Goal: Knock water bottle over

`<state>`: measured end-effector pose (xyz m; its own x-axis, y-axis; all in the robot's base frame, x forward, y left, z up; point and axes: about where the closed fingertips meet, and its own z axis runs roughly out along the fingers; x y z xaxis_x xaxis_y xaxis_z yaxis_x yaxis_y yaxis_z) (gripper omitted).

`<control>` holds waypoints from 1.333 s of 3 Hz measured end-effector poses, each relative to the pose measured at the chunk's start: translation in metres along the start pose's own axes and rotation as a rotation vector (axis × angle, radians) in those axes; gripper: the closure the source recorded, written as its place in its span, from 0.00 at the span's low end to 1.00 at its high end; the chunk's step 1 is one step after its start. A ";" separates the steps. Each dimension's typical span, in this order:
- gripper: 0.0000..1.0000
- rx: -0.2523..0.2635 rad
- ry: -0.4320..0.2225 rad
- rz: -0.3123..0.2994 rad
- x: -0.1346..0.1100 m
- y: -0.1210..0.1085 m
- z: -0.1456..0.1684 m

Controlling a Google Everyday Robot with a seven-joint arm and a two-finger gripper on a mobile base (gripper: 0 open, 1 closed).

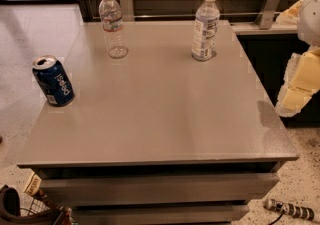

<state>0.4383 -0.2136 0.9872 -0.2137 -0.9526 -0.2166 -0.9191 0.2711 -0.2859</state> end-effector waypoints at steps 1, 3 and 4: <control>0.00 0.000 0.000 0.000 0.000 0.000 0.000; 0.00 0.058 -0.168 0.058 -0.034 -0.023 0.031; 0.00 0.099 -0.393 0.143 -0.082 -0.042 0.062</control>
Offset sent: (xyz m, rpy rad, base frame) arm 0.0879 0.0408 -0.0029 0.2516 -0.2556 -0.0192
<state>0.5147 -0.1382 0.9587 -0.1769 -0.7845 -0.5944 -0.8489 0.4273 -0.3112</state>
